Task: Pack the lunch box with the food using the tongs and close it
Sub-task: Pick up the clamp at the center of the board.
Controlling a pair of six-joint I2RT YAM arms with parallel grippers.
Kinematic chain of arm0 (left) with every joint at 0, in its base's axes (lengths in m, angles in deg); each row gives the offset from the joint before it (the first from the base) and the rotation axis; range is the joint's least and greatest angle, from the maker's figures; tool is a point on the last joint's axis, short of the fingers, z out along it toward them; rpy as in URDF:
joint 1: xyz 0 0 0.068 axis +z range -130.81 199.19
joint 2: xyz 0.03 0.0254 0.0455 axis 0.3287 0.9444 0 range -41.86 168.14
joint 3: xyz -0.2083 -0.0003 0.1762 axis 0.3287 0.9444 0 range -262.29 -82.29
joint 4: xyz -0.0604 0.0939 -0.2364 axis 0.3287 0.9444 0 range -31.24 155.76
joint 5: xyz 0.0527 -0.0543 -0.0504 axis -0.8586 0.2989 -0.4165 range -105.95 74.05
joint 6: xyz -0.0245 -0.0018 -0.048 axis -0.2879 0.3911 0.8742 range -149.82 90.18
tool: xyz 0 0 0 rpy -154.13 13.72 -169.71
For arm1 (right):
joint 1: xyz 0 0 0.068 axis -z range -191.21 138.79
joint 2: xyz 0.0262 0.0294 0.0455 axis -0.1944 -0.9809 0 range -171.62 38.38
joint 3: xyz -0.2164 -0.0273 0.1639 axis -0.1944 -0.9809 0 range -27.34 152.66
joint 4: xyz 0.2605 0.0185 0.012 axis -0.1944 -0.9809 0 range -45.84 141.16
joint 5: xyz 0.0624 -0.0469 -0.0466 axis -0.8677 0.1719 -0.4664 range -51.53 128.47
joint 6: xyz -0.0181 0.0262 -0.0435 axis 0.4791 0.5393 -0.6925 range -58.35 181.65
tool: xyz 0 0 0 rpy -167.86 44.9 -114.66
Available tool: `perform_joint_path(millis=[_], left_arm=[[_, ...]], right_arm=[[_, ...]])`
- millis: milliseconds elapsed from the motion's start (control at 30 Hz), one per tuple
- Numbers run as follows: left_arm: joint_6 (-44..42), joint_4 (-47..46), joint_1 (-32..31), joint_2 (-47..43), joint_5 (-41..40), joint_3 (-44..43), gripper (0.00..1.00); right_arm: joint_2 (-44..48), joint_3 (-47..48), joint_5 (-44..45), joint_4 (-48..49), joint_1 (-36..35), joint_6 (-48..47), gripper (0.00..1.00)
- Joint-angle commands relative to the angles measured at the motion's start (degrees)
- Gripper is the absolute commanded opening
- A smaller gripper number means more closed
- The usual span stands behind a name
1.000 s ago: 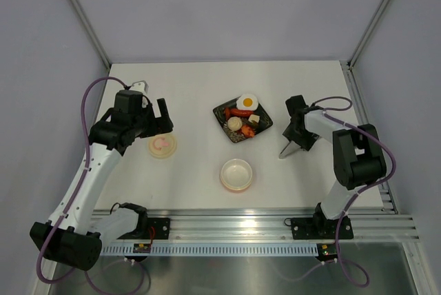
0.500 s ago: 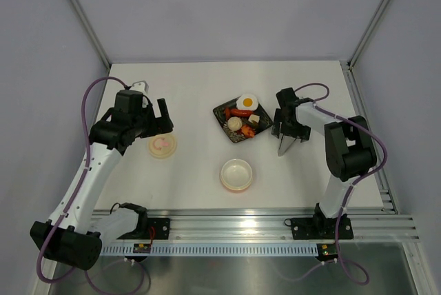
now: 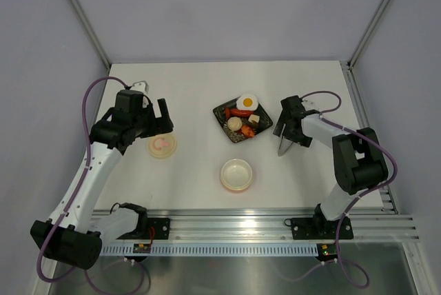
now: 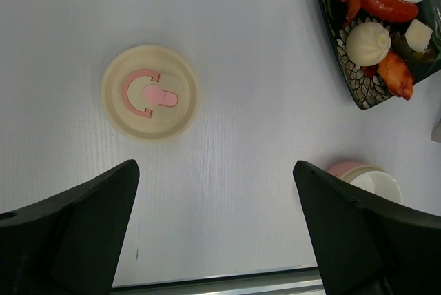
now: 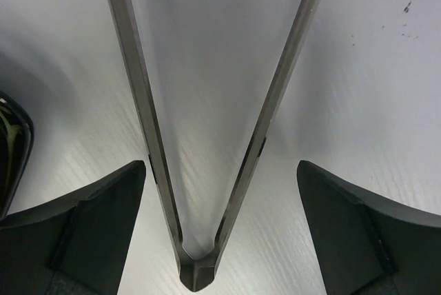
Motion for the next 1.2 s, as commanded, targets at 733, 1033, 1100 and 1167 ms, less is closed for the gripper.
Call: perform_joint_path(millis=[733,1033,1100,1167], left_arm=[[-1.08,0.07,-0.15,-0.19,-0.85,-1.49,0.99],[-1.17,0.07,-0.15,-0.28,-0.77,-1.32,0.99],[-1.17,0.15,-0.15,-0.37,-0.77,-1.32,0.99],[-1.08,0.07,-0.24,-0.46,-0.77,-1.14,0.99]], right_arm=[[-6.3,7.74,8.17,-1.05,-0.16,4.96,0.84],[-5.25,6.25,6.24,0.88,-0.16,2.33,0.68],[-4.37,5.54,5.27,1.93,-0.16,0.23,0.65],[-3.93,5.19,4.14,2.37,-0.16,-1.36,0.64]])
